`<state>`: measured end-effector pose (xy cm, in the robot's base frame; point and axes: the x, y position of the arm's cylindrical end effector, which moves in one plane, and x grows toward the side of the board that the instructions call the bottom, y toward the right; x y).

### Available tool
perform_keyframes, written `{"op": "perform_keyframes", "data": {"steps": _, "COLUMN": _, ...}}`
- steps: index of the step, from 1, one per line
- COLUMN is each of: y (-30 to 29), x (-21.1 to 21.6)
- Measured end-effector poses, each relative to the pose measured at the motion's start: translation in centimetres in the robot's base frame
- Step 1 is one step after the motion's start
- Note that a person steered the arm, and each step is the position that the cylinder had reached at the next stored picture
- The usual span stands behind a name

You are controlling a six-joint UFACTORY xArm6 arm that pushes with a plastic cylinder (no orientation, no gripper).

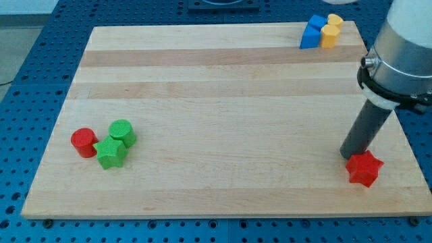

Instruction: Place the stars at the bottom right side of the board

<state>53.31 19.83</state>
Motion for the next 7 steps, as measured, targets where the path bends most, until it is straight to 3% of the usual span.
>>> {"op": "perform_keyframes", "data": {"steps": 1, "y": -3.0, "x": -2.7}}
{"op": "perform_keyframes", "data": {"steps": 2, "y": -10.3, "x": -8.8}}
{"op": "perform_keyframes", "data": {"steps": 4, "y": -35.4, "x": -11.6}}
{"op": "perform_keyframes", "data": {"steps": 5, "y": -43.6, "x": -10.1}}
{"op": "perform_keyframes", "data": {"steps": 6, "y": -44.3, "x": -3.8}}
{"op": "perform_keyframes", "data": {"steps": 7, "y": -43.8, "x": -1.5}}
